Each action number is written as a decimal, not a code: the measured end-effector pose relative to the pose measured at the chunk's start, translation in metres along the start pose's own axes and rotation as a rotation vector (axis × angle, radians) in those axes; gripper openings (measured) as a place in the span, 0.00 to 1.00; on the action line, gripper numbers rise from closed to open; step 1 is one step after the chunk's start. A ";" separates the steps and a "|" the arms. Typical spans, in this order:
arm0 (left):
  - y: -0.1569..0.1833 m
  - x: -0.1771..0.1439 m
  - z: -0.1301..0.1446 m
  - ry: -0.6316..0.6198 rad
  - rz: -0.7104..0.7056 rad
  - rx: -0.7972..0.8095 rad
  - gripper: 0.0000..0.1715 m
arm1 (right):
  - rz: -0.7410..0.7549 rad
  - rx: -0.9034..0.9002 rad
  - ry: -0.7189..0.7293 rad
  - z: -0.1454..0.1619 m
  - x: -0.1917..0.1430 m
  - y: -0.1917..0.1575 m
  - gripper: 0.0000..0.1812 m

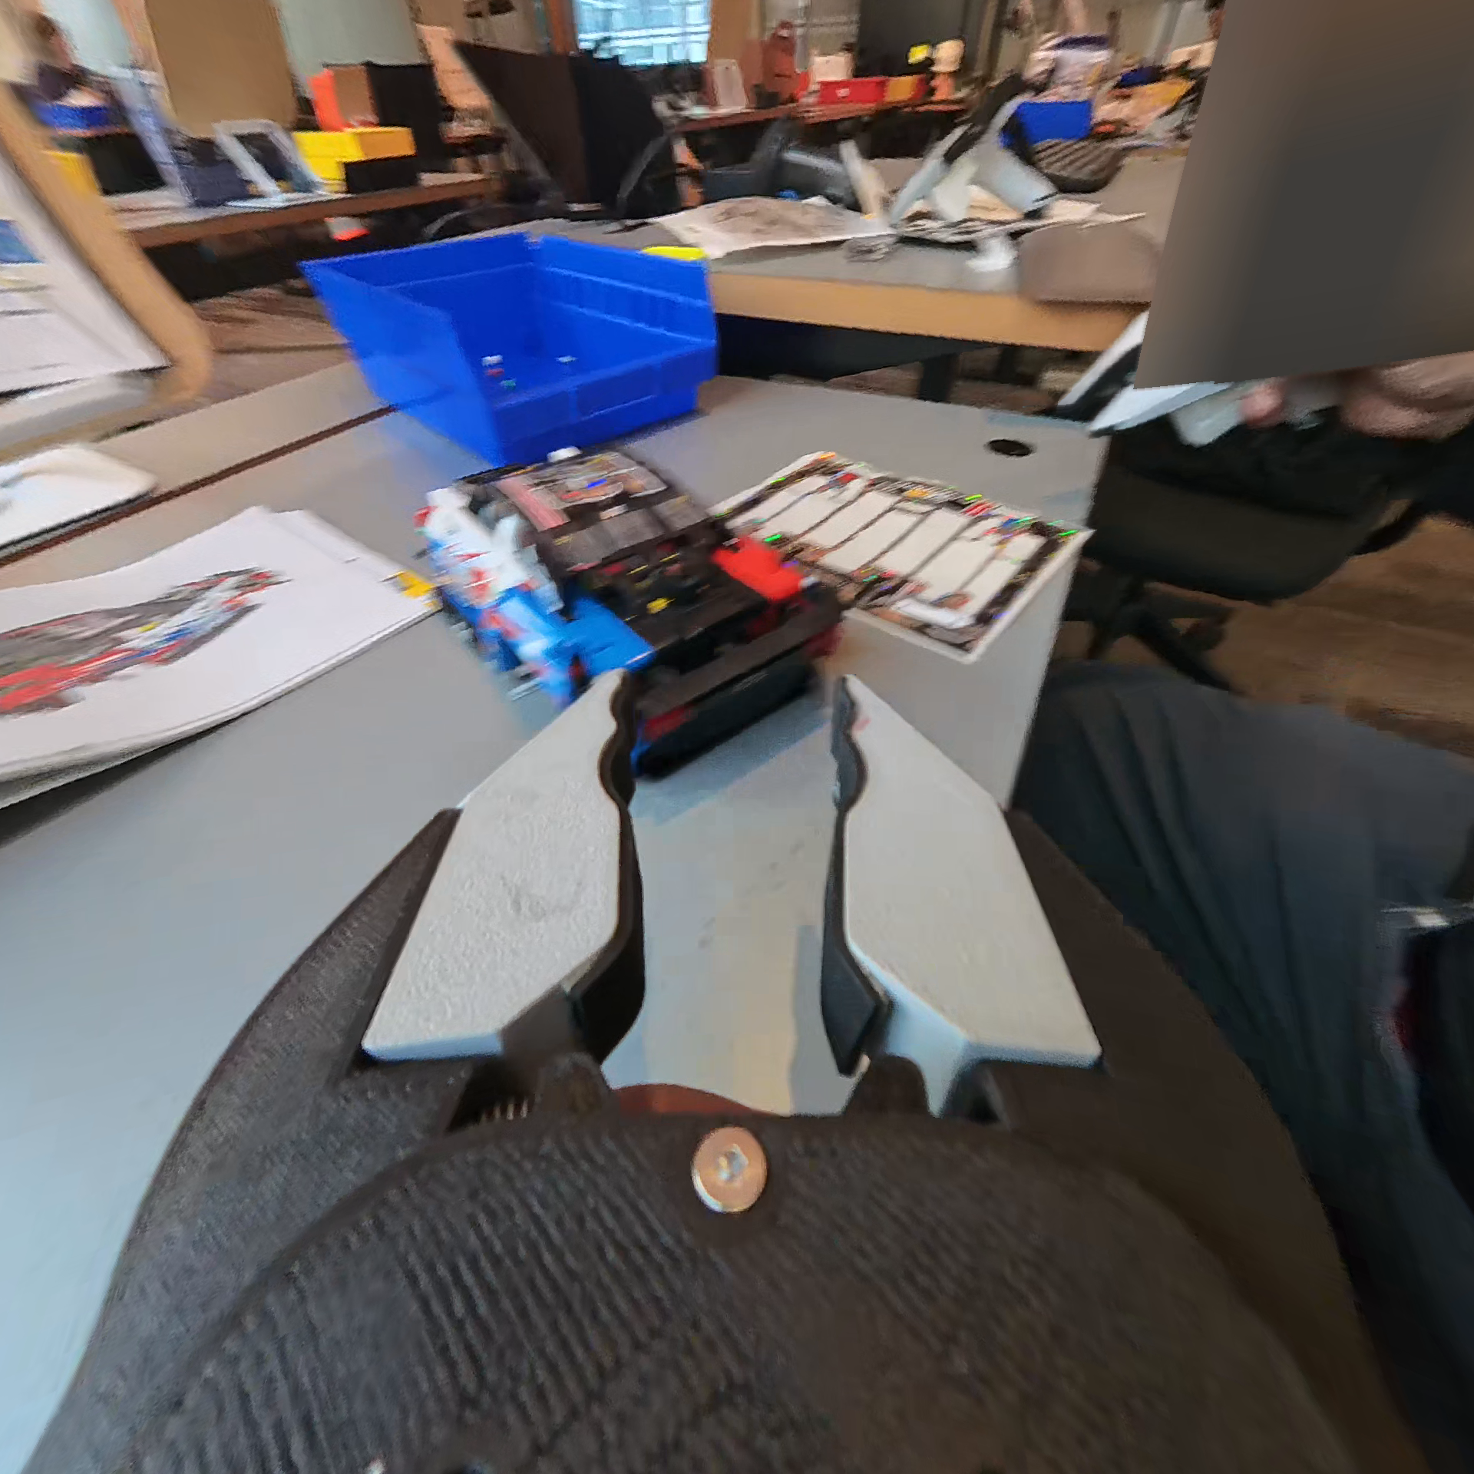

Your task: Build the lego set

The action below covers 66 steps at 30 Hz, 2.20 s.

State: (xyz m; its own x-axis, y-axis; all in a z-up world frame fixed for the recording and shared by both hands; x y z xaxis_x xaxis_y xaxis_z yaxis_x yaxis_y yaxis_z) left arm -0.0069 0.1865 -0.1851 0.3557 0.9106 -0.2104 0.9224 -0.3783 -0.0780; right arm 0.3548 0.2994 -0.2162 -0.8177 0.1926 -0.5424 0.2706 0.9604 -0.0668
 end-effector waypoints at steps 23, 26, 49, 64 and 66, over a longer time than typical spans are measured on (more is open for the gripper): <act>0.166 0.122 0.028 -0.493 0.427 0.106 0.35 | -0.187 0.052 0.011 -0.019 0.065 0.022 0.22; 0.169 0.120 0.022 -0.458 0.403 0.048 0.34 | -0.183 0.029 -0.046 -0.009 0.066 0.011 0.22; 0.204 0.054 0.042 -0.493 0.293 0.001 0.33 | -0.127 -0.005 0.062 0.011 0.031 -0.041 0.22; 0.213 0.045 0.049 -0.501 0.299 0.000 0.32 | -0.086 -0.106 -0.017 0.019 0.038 -0.042 0.26; 0.215 0.047 0.047 -0.500 0.306 0.014 0.32 | -0.090 -0.116 -0.052 0.023 0.040 -0.040 0.28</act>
State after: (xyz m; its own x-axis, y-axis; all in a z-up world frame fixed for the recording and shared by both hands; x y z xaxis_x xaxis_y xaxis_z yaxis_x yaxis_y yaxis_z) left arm 0.2009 0.1403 -0.2578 0.4878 0.5720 -0.6594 0.7859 -0.6166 0.0465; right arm 0.3229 0.2645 -0.2542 -0.8076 0.0970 -0.5817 0.1342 0.9907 -0.0212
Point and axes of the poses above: each gripper's, where its closed fingertips meet, x out along the fingers, z out of its underside, y = z × x across the jaws, the point moved 4 cm from there along -x, back along the fingers, and after that the axes turned 15 degrees about -z, right-handed, at the moved point
